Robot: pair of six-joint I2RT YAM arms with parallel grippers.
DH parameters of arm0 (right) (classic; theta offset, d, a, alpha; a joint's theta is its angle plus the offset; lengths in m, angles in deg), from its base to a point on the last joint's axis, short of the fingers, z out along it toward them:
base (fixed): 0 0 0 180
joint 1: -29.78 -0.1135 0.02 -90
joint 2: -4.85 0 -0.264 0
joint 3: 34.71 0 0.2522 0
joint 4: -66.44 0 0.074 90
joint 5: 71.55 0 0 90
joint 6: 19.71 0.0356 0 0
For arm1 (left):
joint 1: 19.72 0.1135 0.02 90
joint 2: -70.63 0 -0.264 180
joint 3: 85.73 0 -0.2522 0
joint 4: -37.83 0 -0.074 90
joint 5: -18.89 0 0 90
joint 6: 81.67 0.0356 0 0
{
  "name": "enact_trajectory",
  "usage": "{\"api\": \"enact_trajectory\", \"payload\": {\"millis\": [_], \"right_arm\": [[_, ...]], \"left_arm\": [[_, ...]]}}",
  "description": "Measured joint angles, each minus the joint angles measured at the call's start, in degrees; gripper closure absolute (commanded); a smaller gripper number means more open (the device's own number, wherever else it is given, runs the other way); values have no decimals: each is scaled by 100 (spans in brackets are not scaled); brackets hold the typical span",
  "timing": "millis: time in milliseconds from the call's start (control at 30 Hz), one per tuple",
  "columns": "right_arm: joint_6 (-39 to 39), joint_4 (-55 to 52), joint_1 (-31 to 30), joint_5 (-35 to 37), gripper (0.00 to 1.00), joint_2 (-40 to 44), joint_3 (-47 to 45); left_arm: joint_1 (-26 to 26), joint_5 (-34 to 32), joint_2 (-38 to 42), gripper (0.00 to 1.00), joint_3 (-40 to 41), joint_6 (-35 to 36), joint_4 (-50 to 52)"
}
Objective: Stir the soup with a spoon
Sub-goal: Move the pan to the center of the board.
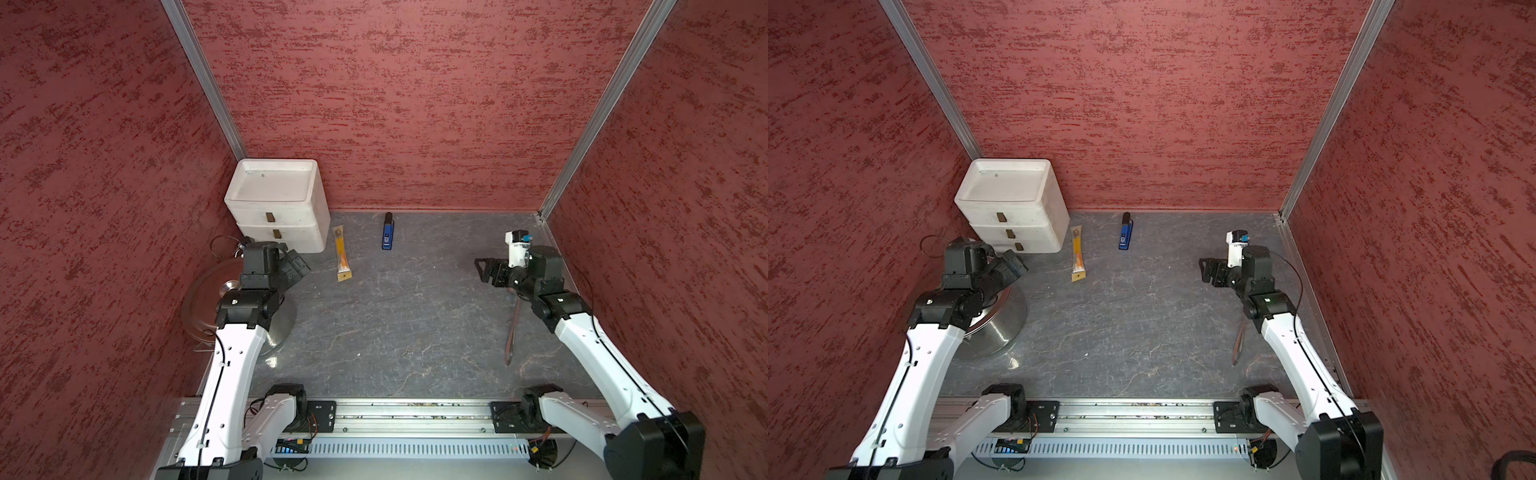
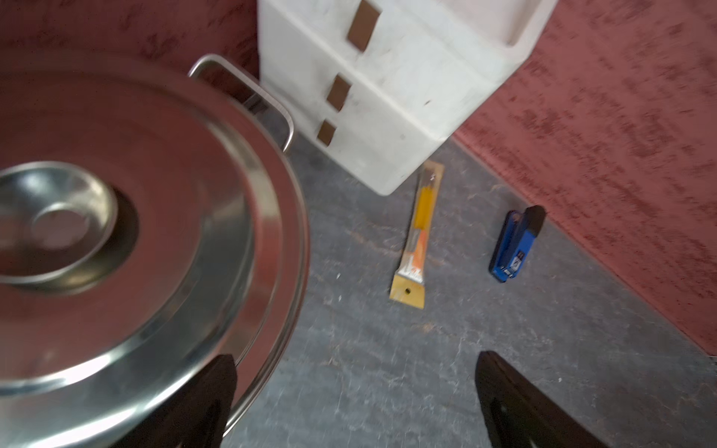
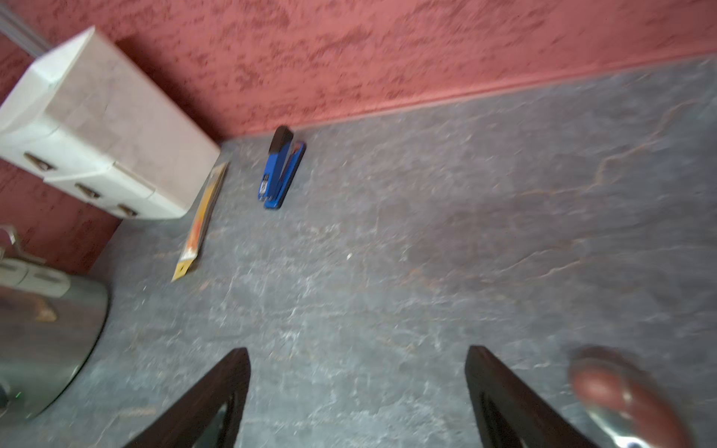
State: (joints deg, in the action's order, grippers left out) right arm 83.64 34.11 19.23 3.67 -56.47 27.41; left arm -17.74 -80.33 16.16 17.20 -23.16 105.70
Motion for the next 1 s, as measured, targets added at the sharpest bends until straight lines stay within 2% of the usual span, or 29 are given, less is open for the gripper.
{"api": "enact_trajectory", "payload": {"millis": [200,433,633,800,1000], "right_arm": [[83,-264,-487,-227,9,-575,380],[74,-444,-586,-614,9,-1008,817],[83,-778,-612,-994,12,-1515,1517],[81,-1095,-743,-1169,12,-2050,2140],[85,-1329,-918,-1178,13,-2151,2212]], "left_arm": [[157,-264,-282,0,-542,-304,1276],[334,-616,-691,0,-1543,-549,1537],[352,-949,-651,0,-1366,-905,1572],[356,-1215,-243,0,-1080,-1003,1786],[455,-1484,72,0,-953,-715,1899]]}}
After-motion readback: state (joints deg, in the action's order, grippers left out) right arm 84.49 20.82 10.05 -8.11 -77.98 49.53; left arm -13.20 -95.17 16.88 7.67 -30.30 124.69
